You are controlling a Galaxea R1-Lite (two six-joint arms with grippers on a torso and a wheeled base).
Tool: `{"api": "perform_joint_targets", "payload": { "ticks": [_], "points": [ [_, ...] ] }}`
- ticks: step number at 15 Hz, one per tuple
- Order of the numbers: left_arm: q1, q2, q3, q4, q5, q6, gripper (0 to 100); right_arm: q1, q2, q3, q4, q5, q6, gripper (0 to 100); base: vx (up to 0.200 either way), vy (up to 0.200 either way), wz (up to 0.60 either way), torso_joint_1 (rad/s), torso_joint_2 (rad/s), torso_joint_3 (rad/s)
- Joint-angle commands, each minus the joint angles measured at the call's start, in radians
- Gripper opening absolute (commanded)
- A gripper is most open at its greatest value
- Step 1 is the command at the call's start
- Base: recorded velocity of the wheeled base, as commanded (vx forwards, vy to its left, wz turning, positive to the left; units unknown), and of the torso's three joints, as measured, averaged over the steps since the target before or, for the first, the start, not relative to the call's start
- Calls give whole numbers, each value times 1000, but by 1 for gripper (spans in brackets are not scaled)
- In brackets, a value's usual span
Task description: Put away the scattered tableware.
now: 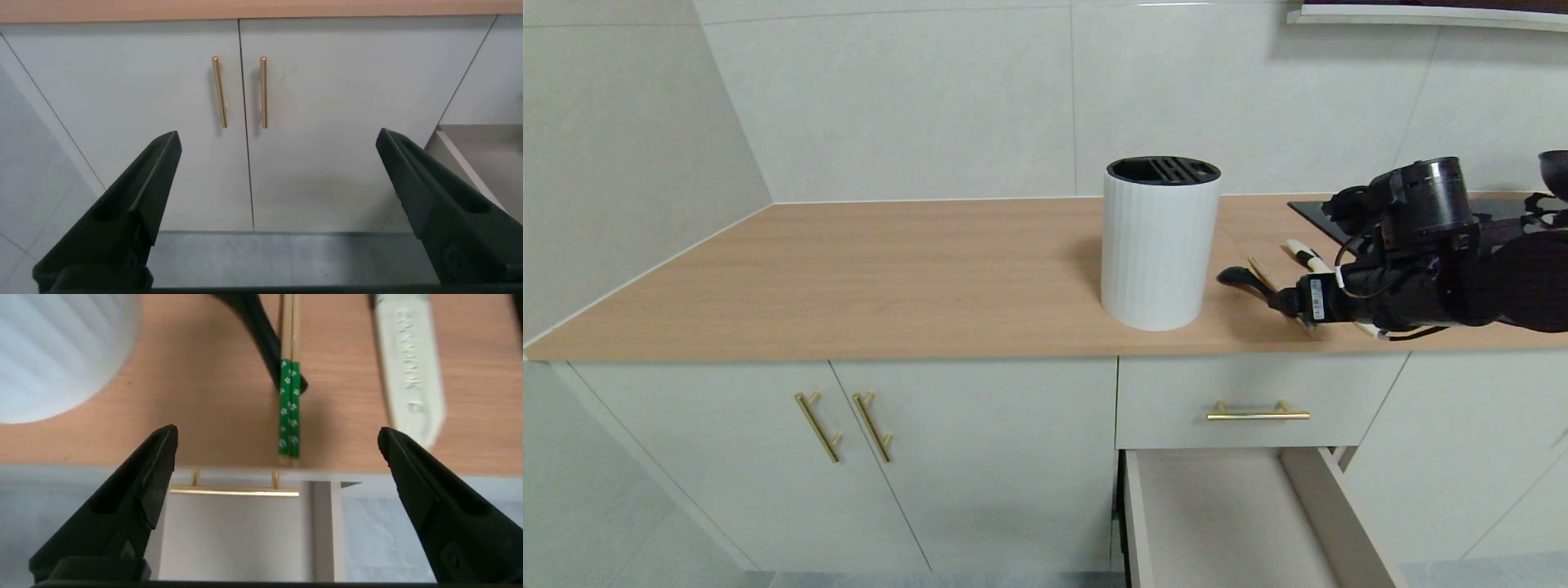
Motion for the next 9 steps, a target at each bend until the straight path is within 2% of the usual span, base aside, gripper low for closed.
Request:
{"api": "perform_joint_targets", "payload": {
  "ticks": [1,9],
  "points": [
    [0,2,0,0,0,0,100,-4,69,-4,-20,-6,-1,100,0,0,0,0,0,0],
    [0,2,0,0,0,0,100,-31,106,-19,-23,-4,-2,100,0,0,0,0,0,0]
  ]
}}
